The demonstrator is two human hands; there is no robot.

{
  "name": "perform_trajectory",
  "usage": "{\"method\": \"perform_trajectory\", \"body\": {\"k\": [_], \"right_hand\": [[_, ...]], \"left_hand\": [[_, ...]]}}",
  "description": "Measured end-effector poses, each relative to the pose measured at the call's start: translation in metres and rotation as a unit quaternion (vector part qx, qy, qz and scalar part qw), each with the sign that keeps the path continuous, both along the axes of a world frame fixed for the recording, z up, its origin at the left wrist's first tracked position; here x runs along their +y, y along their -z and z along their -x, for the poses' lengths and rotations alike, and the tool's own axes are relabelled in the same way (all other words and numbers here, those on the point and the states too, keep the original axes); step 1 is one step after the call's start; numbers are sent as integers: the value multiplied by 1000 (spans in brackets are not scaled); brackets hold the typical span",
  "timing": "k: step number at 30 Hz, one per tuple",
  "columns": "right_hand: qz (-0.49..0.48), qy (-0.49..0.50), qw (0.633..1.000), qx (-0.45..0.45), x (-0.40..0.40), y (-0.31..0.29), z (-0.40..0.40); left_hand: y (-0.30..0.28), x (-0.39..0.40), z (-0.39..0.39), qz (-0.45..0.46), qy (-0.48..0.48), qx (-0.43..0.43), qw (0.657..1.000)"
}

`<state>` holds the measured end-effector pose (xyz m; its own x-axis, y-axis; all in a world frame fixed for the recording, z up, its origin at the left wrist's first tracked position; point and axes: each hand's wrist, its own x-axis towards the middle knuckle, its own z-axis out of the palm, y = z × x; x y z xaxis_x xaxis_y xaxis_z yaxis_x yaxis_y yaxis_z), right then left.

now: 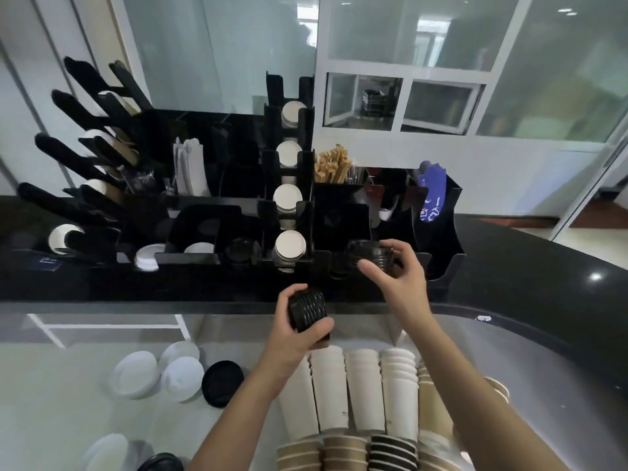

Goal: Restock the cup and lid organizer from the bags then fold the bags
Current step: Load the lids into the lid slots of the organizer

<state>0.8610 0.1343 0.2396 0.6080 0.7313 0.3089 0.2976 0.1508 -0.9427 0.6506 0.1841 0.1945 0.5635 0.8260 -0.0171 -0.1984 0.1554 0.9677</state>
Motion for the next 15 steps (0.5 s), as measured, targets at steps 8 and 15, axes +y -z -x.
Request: {"method": "perform_trajectory", "body": {"k": [8, 15], "right_hand": [[129, 27, 928, -350, 74, -7, -50], [203, -28, 827, -523, 106, 7, -68]], "left_hand": [[-2, -2, -23, 35, -24, -9, 999], [5, -5, -32, 40, -26, -3, 999]]}}
